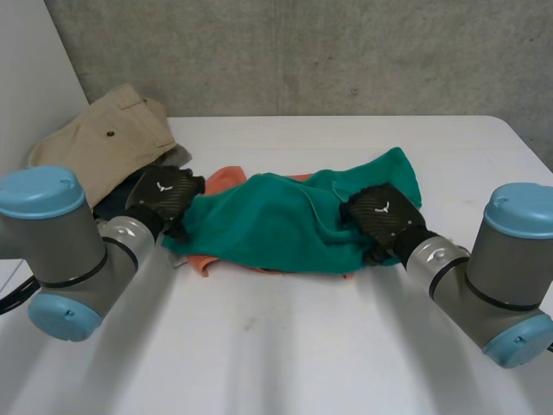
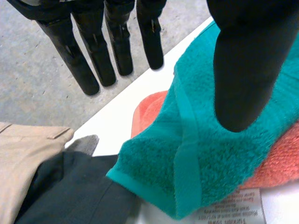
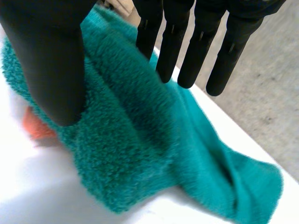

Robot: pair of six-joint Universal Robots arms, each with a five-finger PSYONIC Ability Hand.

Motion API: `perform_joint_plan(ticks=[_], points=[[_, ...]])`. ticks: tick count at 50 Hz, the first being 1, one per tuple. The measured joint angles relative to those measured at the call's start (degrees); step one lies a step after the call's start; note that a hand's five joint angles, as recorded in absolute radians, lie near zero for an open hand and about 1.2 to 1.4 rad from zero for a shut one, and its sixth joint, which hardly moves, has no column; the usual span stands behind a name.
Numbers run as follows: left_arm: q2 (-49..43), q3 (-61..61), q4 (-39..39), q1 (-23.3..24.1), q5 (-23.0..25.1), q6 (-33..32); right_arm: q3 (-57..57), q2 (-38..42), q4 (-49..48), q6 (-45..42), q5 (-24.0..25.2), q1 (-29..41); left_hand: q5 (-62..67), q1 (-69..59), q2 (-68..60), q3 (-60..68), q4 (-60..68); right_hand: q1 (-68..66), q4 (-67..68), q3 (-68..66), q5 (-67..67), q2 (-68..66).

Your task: Fold the laundry.

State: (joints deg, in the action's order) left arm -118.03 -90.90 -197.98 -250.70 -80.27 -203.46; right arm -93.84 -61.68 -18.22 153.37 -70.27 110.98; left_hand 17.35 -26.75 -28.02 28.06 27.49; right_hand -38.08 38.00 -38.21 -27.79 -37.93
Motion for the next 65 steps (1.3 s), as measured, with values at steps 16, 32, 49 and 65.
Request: perform_joint_plan(ticks=[16,32,49,65], points=[[3.56,1.50,1.06,1.73,1.68,0.35,1.31,-5.96,1.74,6.46,2.19,2.52,-14.67,14.99,16.39,-16.03,-16.16,-25.05,30.13,-29.54,-28.18,-29.19],[-3.04,13.10,9.21,14.02,4.15,11.35,2.61,-16.47,2.92,16.63,2.08,5.87,-14.65,14.99,16.39,-16.03,-16.16,-25.05,30.13,-29.54,-28.18,-29.18],[-6.11,31.19,20.42,12.80,-14.18,20.93,3.93,-14.02,3.47,16.47,-2.88,4.51,38.20,-39.48,-40.32,39.43,40.98,25.55,-26.06,26.37,25.04,26.39],[-4.44,50.66,18.94,-6.74,-17.77,18.63,4.50,-11.84,4.74,17.34,-3.62,4.73,38.20,-39.48,-40.43,39.98,41.20,25.55,-26.06,26.37,25.04,26.39]])
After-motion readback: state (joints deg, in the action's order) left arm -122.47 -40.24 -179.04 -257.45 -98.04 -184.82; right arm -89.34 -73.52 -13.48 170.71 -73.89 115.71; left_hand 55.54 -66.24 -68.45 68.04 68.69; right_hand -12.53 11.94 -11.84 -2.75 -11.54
